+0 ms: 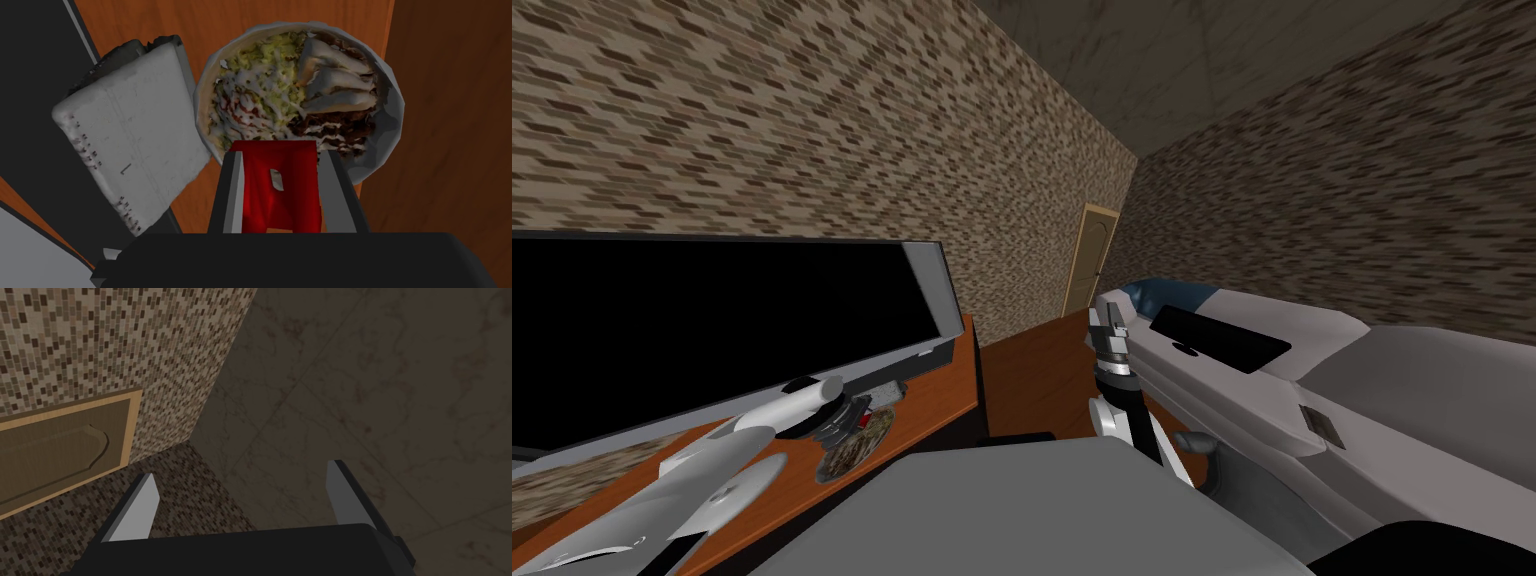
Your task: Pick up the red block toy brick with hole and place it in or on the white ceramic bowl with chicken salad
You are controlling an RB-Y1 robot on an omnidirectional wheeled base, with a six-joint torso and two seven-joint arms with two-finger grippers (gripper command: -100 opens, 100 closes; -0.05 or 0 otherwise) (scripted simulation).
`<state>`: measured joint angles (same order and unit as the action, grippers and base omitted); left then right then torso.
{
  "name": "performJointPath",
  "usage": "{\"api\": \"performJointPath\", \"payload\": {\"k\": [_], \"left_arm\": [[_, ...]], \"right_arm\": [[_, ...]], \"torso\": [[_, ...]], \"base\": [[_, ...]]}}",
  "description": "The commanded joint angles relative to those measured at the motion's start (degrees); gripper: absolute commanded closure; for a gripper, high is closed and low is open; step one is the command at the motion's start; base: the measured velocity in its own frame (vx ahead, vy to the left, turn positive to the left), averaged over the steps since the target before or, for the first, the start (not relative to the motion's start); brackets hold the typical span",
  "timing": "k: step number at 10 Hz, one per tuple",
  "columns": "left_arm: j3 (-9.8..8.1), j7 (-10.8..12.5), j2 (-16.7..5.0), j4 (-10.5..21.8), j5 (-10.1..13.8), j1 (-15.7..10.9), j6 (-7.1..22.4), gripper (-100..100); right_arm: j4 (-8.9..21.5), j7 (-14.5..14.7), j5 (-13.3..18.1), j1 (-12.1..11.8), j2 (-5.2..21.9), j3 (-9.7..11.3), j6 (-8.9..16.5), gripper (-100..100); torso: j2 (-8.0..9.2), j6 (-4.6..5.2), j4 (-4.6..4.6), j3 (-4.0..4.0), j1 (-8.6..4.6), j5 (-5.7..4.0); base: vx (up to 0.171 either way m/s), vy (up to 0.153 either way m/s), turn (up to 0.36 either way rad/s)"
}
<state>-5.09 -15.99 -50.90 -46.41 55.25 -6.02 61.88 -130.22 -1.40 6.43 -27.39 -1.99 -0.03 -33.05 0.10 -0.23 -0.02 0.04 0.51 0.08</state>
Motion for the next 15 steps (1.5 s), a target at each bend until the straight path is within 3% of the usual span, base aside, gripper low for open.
{"api": "performJointPath", "payload": {"k": [1, 2, 6, 7, 8, 11, 12, 13, 15], "left_arm": [[0.0, 0.0, 0.0, 0.0, 0.0, 0.0, 0.0, 100], [-0.01, 0.0, 0.0, 0.1, 0.0, 0.1, 0.0, -100], [-0.02, 0.0, -0.1, 0.1, 0.0, 0.1, 0.0, -100], [-0.02, 0.0, -0.1, 0.1, 0.0, 0.1, 0.0, 0], [-0.23, -0.1, -2.1, -1.0, 1.3, 0.0, 1.9, -100], [-0.65, -0.3, -6.2, -3.2, 3.9, -0.1, 5.7, -100], [-0.31, -0.3, -5.3, -2.1, 3.2, -0.8, 4.8, -100], [-0.31, -0.3, -5.4, -2.1, 3.3, -0.9, 5.1, 0], [-0.31, -0.3, -5.4, -2.1, 3.3, -0.9, 5.1, 0]], "right_arm": [[0.0, 0.0, 0.0, 0.0, 0.0, 0.0, 0.0, 0], [0.0, 0.0, 0.0, 0.0, 0.0, 0.0, 0.0, 0], [0.0, 0.0, 0.0, 0.0, 0.0, 0.0, 0.0, 0], [0.0, 0.0, 0.0, 0.0, 0.0, 0.0, 0.0, 0], [0.0, 0.0, 0.0, 0.0, 0.0, 0.0, 0.0, 0], [0.0, 0.0, 0.0, 0.0, 0.0, 0.0, 0.0, 0], [0.0, 0.0, 0.0, 0.0, 0.0, 0.0, 0.0, 0], [0.0, 0.0, 0.0, 0.0, 0.0, 0.0, 0.0, 0], [0.0, 0.0, 0.0, 0.0, 0.0, 0.0, 0.0, 0]], "torso": [[0.0, 0.0, 0.0, 0.0, 0.0, 0.0], [-0.09, 0.08, 0.01, -0.04, -0.18, -0.02], [-0.2, 0.08, -0.03, -0.11, -0.42, -0.07], [-0.21, 0.08, -0.03, -0.11, -0.42, -0.07], [-0.21, 0.08, -0.03, -0.11, -0.42, -0.07], [-0.19, 0.08, -0.03, -0.1, -0.69, -0.14], [-0.22, 0.09, -0.03, -0.12, -0.69, -0.14], [-0.22, 0.08, -0.04, -0.12, -0.57, -0.1], [-0.21, 0.08, -0.03, -0.12, -0.44, -0.07]], "base": [[-0.022, 0.04, 0.006], [-0.004, 0.009, 0.0], [0.0, 0.0, 0.0], [0.0, 0.0, 0.0], [0.003, -0.028, 0.031], [0.001, -0.067, 0.043], [0.005, -0.028, 0.006], [0.0, -0.006, 0.0], [0.0, 0.0, 0.0]]}}
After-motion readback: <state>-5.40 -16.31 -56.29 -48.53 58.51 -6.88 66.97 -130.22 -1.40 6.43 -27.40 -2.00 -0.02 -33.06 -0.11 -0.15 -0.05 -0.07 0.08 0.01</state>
